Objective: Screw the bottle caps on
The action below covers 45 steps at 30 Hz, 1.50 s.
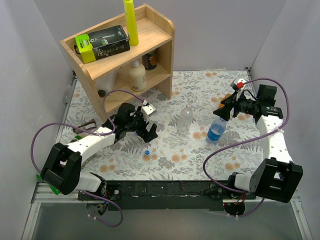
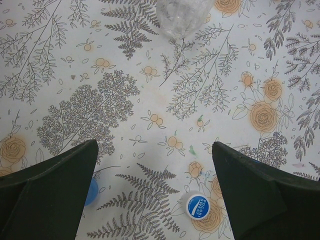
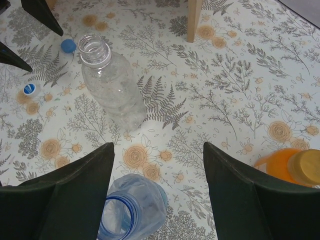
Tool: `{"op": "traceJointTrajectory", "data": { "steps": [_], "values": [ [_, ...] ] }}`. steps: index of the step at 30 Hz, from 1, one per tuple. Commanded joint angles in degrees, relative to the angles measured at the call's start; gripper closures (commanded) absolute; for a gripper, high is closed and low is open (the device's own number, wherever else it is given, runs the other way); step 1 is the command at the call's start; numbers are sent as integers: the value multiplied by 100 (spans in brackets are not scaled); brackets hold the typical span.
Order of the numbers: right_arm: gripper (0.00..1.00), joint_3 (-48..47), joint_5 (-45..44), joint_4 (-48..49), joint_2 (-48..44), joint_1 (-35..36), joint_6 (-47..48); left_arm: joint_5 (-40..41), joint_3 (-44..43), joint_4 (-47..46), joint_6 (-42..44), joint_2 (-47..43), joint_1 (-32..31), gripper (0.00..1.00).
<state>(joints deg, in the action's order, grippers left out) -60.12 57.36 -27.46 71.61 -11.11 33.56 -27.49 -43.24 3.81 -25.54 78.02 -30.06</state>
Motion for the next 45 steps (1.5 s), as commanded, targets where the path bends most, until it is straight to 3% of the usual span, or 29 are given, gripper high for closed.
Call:
{"op": "traceJointTrajectory", "data": {
  "steps": [1, 14, 20, 28, 30, 36, 41, 45],
  "values": [
    [21, -88, -6, -242, -349, 13, -7, -117, 9, -127, 40, -155, 36, 2],
    [18, 553, -58, -515, -886, 48, 388, -196, 44, -153, 23, -182, 36, 2],
    [22, 703, -331, -339, -842, 57, 537, -169, 62, -100, 40, -278, 36, 2],
    [45, 1046, -305, -110, -851, 74, 494, -240, 1, -118, 189, -278, 36, 2],
    [58, 1020, -322, -154, -851, 83, 493, -327, -44, -118, 277, -296, 36, 2],
    [78, 362, -358, -899, -1219, 162, 345, -757, 79, -355, 348, -647, -8, 2],
    [82, -753, -489, -2375, -1334, 706, 257, -908, -140, -346, 375, -867, -456, 2],
    [83, -1757, -43, -3597, -1185, 900, 221, -812, -334, -811, 129, -1069, -1044, 2]
  ]
}}
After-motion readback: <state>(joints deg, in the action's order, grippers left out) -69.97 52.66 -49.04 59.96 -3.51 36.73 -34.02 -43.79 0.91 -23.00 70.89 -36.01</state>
